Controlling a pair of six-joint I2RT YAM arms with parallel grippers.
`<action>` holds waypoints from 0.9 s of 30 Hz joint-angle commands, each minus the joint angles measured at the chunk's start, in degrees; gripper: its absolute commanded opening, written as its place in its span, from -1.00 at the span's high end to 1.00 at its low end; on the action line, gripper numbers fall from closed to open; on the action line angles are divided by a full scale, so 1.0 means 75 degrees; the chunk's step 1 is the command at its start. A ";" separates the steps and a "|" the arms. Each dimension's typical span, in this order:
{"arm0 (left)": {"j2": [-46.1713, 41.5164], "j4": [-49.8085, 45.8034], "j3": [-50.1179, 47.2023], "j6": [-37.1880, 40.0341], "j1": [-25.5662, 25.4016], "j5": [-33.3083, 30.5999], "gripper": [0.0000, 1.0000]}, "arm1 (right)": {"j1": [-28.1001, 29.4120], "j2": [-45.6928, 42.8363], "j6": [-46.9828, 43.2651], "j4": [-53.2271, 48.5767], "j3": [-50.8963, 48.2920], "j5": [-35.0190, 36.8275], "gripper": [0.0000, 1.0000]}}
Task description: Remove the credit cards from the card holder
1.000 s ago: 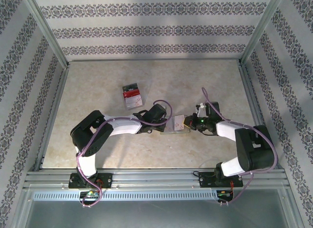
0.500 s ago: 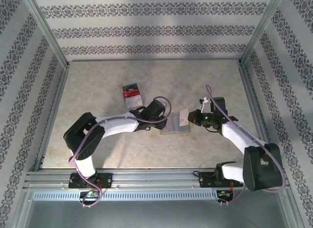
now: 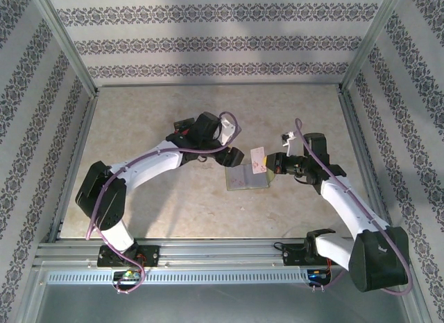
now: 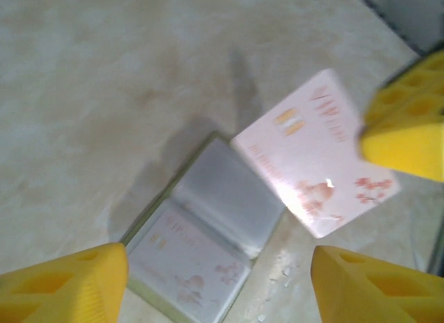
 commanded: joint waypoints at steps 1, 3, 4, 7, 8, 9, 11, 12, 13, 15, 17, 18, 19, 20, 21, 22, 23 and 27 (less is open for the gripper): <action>0.0172 -0.0973 0.0555 0.1619 0.0141 0.1465 -0.53 | 0.0246 -0.0074 -0.0562 -0.0074 0.0310 -0.0797 1.00; 0.0319 -0.1128 0.0778 0.1892 0.0320 0.2099 -0.67 | 0.0402 -0.0013 -0.0673 -0.0066 0.0407 -0.1053 1.00; 0.0393 -0.1208 0.0878 0.2010 0.0407 0.2344 -0.68 | 0.0454 0.0019 -0.0710 -0.0031 0.0443 -0.1164 1.00; 0.0609 -0.1686 0.1214 0.2341 0.0634 0.2936 -0.68 | 0.0660 0.0092 -0.0784 0.0002 0.0579 -0.1375 1.00; 0.0656 -0.1828 0.1280 0.2423 0.0704 0.3173 -0.65 | 0.0726 0.0113 -0.0827 0.0013 0.0609 -0.1441 1.00; 0.0693 -0.1956 0.1313 0.2500 0.0762 0.3398 -0.61 | 0.0790 0.0128 -0.0851 0.0024 0.0642 -0.1489 1.00; 0.0751 -0.2179 0.1352 0.2676 0.0841 0.3755 -0.55 | 0.0890 0.0179 -0.0889 0.0065 0.0690 -0.1637 1.00; 0.0767 -0.2309 0.1365 0.2784 0.0866 0.3870 -0.52 | 0.0940 0.0218 -0.0901 0.0103 0.0715 -0.1744 1.00; 0.0769 -0.2408 0.1368 0.2846 0.0874 0.3922 -0.47 | 0.0984 0.0242 -0.0904 0.0126 0.0745 -0.1812 1.00; 0.0761 -0.2607 0.1390 0.2973 0.0880 0.4047 -0.35 | 0.1079 0.0304 -0.0938 0.0139 0.0818 -0.1875 1.00; 0.0712 -0.2687 0.1336 0.3044 0.0880 0.4243 -0.22 | 0.1120 0.0336 -0.0963 0.0154 0.0855 -0.1877 1.00; 0.0682 -0.2660 0.1282 0.3035 0.0877 0.4347 -0.15 | 0.1127 0.0350 -0.0963 0.0183 0.0860 -0.1888 1.00; 0.0640 -0.2597 0.1220 0.2989 0.0882 0.4445 -0.08 | 0.1132 0.0361 -0.0963 0.0217 0.0869 -0.1928 1.00; 0.0612 -0.2534 0.1161 0.2948 0.0880 0.4544 0.01 | 0.1132 0.0368 -0.0952 0.0267 0.0869 -0.1959 1.00; 0.0570 -0.2495 0.1113 0.2913 0.0879 0.4656 0.12 | 0.1132 0.0362 -0.0940 0.0313 0.0858 -0.1976 1.00; 0.0546 -0.2444 0.1072 0.2874 0.0887 0.4727 0.21 | 0.1133 0.0362 -0.0939 0.0354 0.0857 -0.1994 1.00; 0.0506 -0.2380 0.1014 0.2821 0.0886 0.4792 0.32 | 0.1132 0.0362 -0.0928 0.0395 0.0848 -0.2006 1.00; 0.0323 -0.2056 0.0810 0.2609 0.0886 0.5043 0.80 | 0.1132 0.0342 -0.0870 0.0611 0.0834 -0.2123 1.00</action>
